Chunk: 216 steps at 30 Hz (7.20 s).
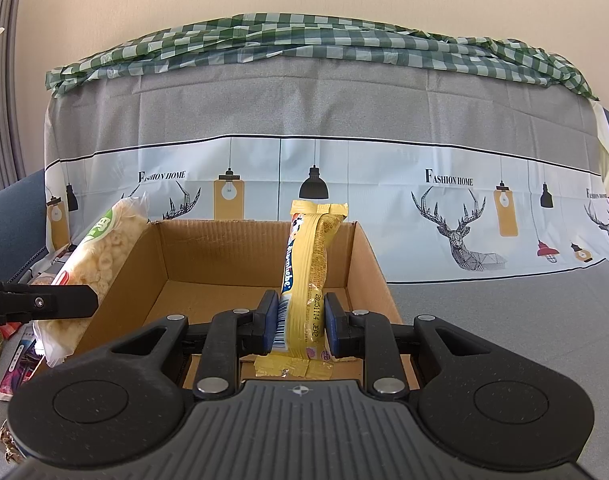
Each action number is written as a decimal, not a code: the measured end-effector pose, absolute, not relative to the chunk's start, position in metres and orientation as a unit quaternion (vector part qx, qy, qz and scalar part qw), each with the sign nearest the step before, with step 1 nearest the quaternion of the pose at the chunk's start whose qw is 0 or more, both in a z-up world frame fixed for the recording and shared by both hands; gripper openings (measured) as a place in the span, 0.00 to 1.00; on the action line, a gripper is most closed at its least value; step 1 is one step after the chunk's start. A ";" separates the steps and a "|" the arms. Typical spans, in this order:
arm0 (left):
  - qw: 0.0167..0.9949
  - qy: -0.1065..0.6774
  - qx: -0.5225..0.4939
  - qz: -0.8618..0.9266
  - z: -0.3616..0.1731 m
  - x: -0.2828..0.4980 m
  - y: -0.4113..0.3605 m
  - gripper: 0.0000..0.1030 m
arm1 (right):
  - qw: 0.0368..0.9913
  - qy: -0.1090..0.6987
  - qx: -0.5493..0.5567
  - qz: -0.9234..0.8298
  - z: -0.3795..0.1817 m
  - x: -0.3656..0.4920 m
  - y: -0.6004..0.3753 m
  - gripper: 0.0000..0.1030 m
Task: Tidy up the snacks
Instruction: 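Carry the yellow bar and white-green bag over the box and release both, then move both open tools back over the snack pile, then grasp the red-white bar with the right tool while the left tool grasps the clear nut bag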
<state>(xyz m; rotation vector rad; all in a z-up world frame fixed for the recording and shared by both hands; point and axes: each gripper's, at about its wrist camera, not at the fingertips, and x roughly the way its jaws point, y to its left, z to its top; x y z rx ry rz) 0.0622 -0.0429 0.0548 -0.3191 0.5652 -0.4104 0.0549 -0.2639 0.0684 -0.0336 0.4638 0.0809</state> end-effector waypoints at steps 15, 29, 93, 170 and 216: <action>0.920 0.283 -0.152 -0.223 0.054 0.061 -0.047 0.42 | 0.969 0.243 -0.015 0.046 0.067 0.057 -0.260 0.42; 0.931 0.273 -0.167 -0.179 0.068 0.033 0.025 0.42 | 0.970 0.236 0.013 0.064 0.072 0.048 -0.213 0.42; 0.835 0.471 -0.199 0.201 -0.011 0.062 0.203 0.77 | 0.861 0.394 -0.139 0.291 -0.037 0.009 -0.003 0.37; 0.823 0.547 -0.127 0.087 -0.043 0.105 0.165 0.99 | 0.859 0.402 -0.142 0.284 -0.044 0.017 -0.001 0.39; 0.836 0.532 -0.109 0.075 -0.039 0.109 0.174 0.99 | 0.849 0.408 -0.135 0.306 -0.050 0.007 0.016 0.61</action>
